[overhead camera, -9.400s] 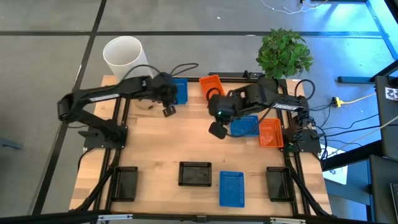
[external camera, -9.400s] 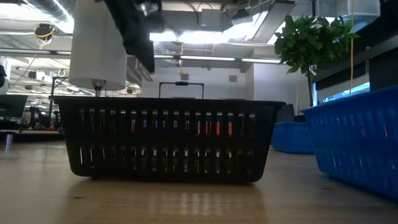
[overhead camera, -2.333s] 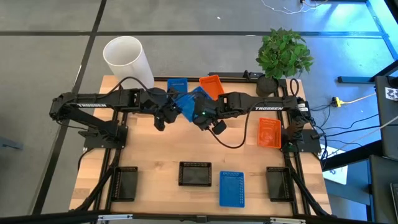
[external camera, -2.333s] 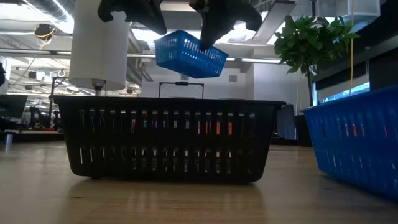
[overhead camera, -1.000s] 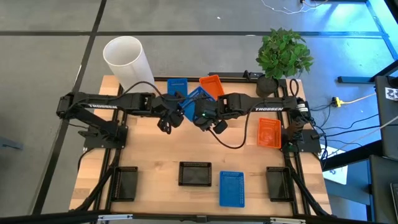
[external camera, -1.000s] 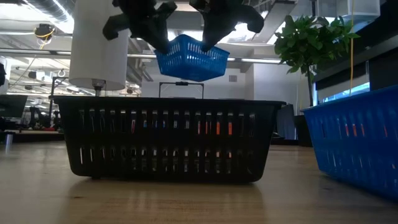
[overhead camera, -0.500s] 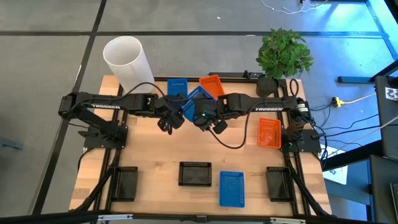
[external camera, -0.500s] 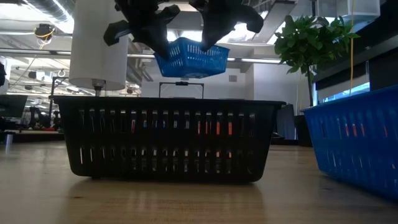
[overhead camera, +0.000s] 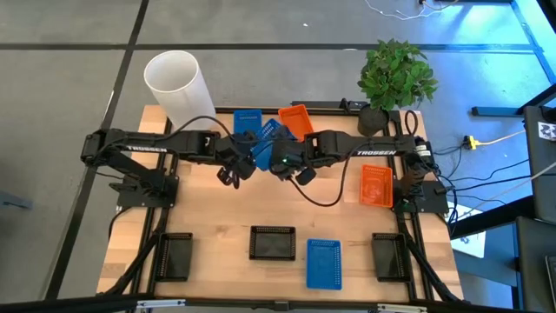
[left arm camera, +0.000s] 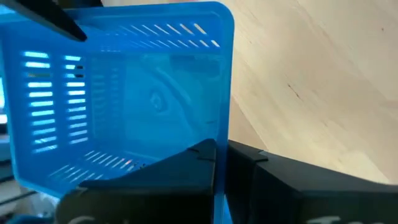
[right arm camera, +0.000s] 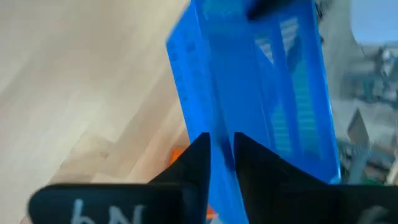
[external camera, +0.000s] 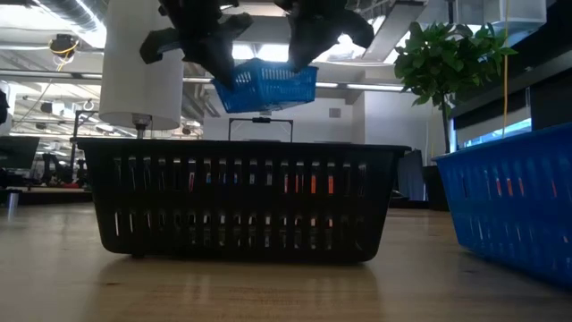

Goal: Stack baskets by color
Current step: Stack the top blue basket on top of the blue basket on the table

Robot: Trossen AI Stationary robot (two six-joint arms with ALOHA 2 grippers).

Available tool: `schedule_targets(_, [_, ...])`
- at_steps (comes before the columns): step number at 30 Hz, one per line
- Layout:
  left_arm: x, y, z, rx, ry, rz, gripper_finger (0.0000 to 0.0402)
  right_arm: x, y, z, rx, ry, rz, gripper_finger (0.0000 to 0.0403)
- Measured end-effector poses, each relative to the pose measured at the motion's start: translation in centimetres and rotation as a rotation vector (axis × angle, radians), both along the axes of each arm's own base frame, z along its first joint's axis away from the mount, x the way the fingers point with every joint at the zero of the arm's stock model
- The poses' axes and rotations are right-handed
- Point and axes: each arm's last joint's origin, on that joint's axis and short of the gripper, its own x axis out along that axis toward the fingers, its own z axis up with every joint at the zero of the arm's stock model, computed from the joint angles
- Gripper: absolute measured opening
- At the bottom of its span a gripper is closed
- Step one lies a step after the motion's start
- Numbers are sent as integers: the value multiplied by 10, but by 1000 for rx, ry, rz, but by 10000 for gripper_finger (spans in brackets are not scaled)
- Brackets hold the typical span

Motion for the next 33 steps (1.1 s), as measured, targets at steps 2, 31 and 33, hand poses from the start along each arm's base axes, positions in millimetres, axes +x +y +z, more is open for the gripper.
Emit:
schedule_targets(2, [-1,4,0,-28,-7,32,1,-2,0,3,5,-14,-27,71])
schedule_targets(31, [9,117,-64,-268,25,652,0,-77,-2,83,151,-285,-223,74])
schedule_targets(33, [8,120,-70,-264,56,675,0,-77,-2,83,152,-284,-223,74])
